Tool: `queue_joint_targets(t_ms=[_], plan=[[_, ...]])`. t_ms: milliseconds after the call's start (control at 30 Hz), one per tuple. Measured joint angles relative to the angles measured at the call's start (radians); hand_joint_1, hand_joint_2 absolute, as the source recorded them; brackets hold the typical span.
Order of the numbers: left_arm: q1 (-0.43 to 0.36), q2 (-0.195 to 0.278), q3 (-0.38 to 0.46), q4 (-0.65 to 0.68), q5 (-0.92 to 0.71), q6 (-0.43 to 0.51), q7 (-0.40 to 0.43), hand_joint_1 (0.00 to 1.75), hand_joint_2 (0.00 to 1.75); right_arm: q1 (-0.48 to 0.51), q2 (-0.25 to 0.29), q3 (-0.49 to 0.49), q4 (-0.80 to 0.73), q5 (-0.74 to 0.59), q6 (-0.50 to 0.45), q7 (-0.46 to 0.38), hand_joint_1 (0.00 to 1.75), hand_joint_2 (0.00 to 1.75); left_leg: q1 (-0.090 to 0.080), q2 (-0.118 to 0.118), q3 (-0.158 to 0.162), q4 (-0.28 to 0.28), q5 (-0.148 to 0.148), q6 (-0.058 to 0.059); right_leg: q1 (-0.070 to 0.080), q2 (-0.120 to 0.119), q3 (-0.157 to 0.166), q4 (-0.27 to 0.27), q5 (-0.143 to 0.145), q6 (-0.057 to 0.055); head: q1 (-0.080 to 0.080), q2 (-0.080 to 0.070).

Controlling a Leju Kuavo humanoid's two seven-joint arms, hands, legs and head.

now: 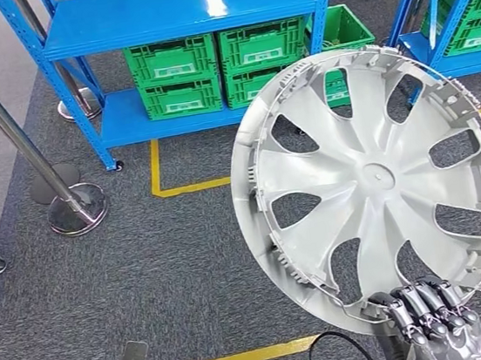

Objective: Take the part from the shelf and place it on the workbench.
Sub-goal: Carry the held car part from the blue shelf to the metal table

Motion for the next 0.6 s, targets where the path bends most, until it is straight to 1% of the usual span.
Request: queue_joint_targets(t_ms=[33,100,133,167,200,267,300,333,367,400,433,467,500,533,567,600], plan=[[0.000,0.001,0.000,0.000,0.000,0.000,0.000,0.00,1.75,-0.002,0.003,0.001,0.001,0.001,0.000,-0.001,1.75,1.75,-0.002,0.001,-0.003,0.002,0.001,-0.006,0.002,0.001,0.002,-0.006,-0.003,-0.006,-0.001,0.000],[0.000,0.003,0.000,0.000,0.000,0.000,0.000,0.00,1.75,-0.002,0.008,0.002,0.003,0.002,0.000,-0.002,1.75,1.75,0.000,0.001,-0.008,0.006,0.001,-0.015,0.001,0.005,-0.003,-0.005,0.004,-0.017,-0.001,0.000],[0.000,0.004,0.000,0.000,-0.001,-0.001,0.000,0.00,1.75,-0.002,0.010,0.002,0.003,0.002,0.000,-0.002,1.75,1.75,0.001,-0.001,-0.012,0.017,-0.009,-0.021,0.001,0.007,-0.005,-0.006,0.006,-0.022,-0.002,0.000],[0.000,0.004,0.000,0.001,-0.002,-0.001,0.000,0.00,1.75,-0.002,0.013,0.002,0.004,0.002,0.000,-0.004,1.75,1.75,0.003,-0.004,-0.024,0.044,-0.031,-0.026,-0.001,0.009,-0.006,-0.007,0.009,-0.027,-0.003,0.000],[0.000,0.004,0.000,0.001,-0.004,-0.001,-0.001,0.00,1.75,-0.001,0.015,0.001,0.004,0.002,0.000,-0.005,1.75,1.75,0.004,-0.007,-0.045,0.095,-0.064,-0.031,-0.001,0.012,-0.008,-0.008,0.012,-0.032,-0.004,0.000],[0.002,0.002,0.000,0.002,-0.009,0.000,-0.002,0.00,1.75,0.005,0.021,-0.001,0.001,0.003,0.000,-0.010,1.75,1.75,0.005,-0.009,-0.103,0.235,-0.136,-0.035,0.000,0.021,-0.012,-0.008,0.014,-0.037,-0.005,0.000],[0.004,0.000,0.000,0.003,-0.012,0.001,-0.002,0.00,1.75,0.012,0.024,-0.004,-0.002,0.004,0.000,-0.014,1.75,1.75,0.005,-0.010,-0.125,0.287,-0.153,-0.034,0.001,0.027,-0.014,-0.008,0.015,-0.038,-0.005,0.000],[0.006,-0.002,0.000,0.004,-0.015,0.002,-0.003,0.00,1.75,0.020,0.029,-0.008,-0.006,0.004,0.000,-0.018,1.75,1.75,0.005,-0.010,-0.130,0.305,-0.149,-0.032,0.002,0.036,-0.015,-0.007,0.016,-0.039,-0.005,0.000],[0.007,-0.006,0.000,0.004,-0.018,0.003,-0.003,0.00,1.75,0.029,0.035,-0.014,-0.012,0.004,0.000,-0.023,1.75,1.75,0.005,-0.014,-0.116,0.280,-0.125,-0.028,0.004,0.045,-0.015,-0.007,0.016,-0.039,-0.004,0.000],[0.008,-0.008,-0.001,0.004,-0.022,0.004,-0.004,0.00,1.75,0.039,0.041,-0.021,-0.018,0.005,0.000,-0.028,1.75,1.75,0.004,-0.024,-0.086,0.220,-0.086,-0.022,0.005,0.055,-0.014,-0.007,0.017,-0.038,-0.005,0.000],[0.008,-0.010,-0.001,0.004,-0.025,0.004,-0.004,0.00,1.75,0.048,0.048,-0.028,-0.025,0.005,0.000,-0.034,1.75,1.75,0.005,-0.048,-0.052,0.149,-0.051,-0.013,0.005,0.066,-0.014,-0.007,0.018,-0.038,-0.004,0.000],[0.009,-0.012,-0.001,0.004,-0.028,0.005,-0.004,0.00,1.75,0.056,0.054,-0.035,-0.032,0.005,0.000,-0.039,1.75,1.75,0.005,-0.073,-0.023,0.088,-0.024,-0.004,0.006,0.077,-0.015,-0.005,0.019,-0.035,-0.003,0.000],[0.010,-0.013,-0.002,0.005,-0.030,0.006,-0.004,0.00,1.75,0.065,0.058,-0.043,-0.038,0.005,0.000,-0.044,1.75,1.75,0.005,-0.092,-0.004,0.047,-0.012,0.003,0.005,0.088,-0.019,-0.004,0.021,-0.031,-0.004,0.000],[0.010,-0.015,-0.002,0.006,-0.033,0.006,-0.005,0.00,1.75,0.074,0.063,-0.050,-0.044,0.005,0.000,-0.048,1.75,1.75,0.004,-0.101,0.003,0.028,-0.013,0.008,0.003,0.098,-0.025,-0.002,0.024,-0.026,-0.005,0.000],[0.010,-0.019,-0.004,0.006,-0.036,0.006,-0.005,0.00,1.75,0.084,0.067,-0.057,-0.049,0.005,0.000,-0.052,1.75,1.75,0.004,-0.095,0.004,0.021,-0.016,0.009,0.002,0.109,-0.031,-0.001,0.027,-0.019,-0.005,0.000],[0.009,-0.022,-0.006,0.006,-0.040,0.007,-0.005,0.00,1.75,0.094,0.072,-0.064,-0.055,0.005,0.000,-0.055,1.75,1.75,0.006,-0.083,0.006,0.013,-0.017,0.009,0.001,0.118,-0.037,-0.001,0.030,-0.013,-0.006,0.000]])
